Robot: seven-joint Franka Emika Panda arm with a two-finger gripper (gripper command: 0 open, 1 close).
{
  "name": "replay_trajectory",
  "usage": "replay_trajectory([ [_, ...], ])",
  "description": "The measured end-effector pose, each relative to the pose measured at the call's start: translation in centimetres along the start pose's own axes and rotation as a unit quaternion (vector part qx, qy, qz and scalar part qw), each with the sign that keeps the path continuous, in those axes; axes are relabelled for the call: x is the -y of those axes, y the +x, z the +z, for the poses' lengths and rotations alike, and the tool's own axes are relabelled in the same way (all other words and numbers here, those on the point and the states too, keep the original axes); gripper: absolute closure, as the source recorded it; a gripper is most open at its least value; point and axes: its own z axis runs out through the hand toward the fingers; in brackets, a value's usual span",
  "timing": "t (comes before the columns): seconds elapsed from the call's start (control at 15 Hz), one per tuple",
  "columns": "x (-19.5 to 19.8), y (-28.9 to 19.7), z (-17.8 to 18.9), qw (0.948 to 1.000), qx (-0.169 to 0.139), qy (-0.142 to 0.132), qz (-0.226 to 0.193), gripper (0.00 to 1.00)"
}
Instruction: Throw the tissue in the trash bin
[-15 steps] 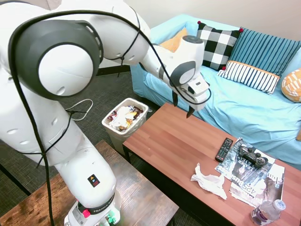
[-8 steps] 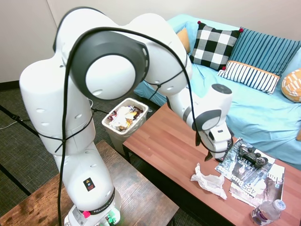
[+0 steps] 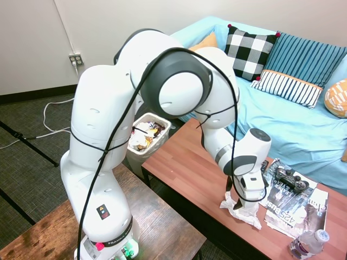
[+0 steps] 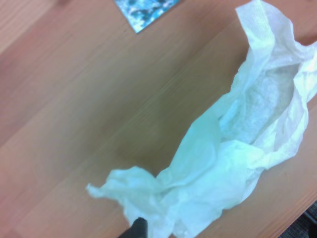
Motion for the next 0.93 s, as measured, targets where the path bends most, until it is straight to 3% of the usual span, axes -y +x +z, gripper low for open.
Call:
replay_trajectory([
  [0.6, 1.5, 2.5, 3.9, 0.9997, 0.013, -0.004, 0.019, 0.0],
  [0.67, 1.7, 2.7, 4.4, 0.9997, 0.015, -0.005, 0.02, 1.0],
  [0.93, 2.4, 3.0, 5.5, 0.9995, 0.026, 0.001, 0.02, 1.0],
])
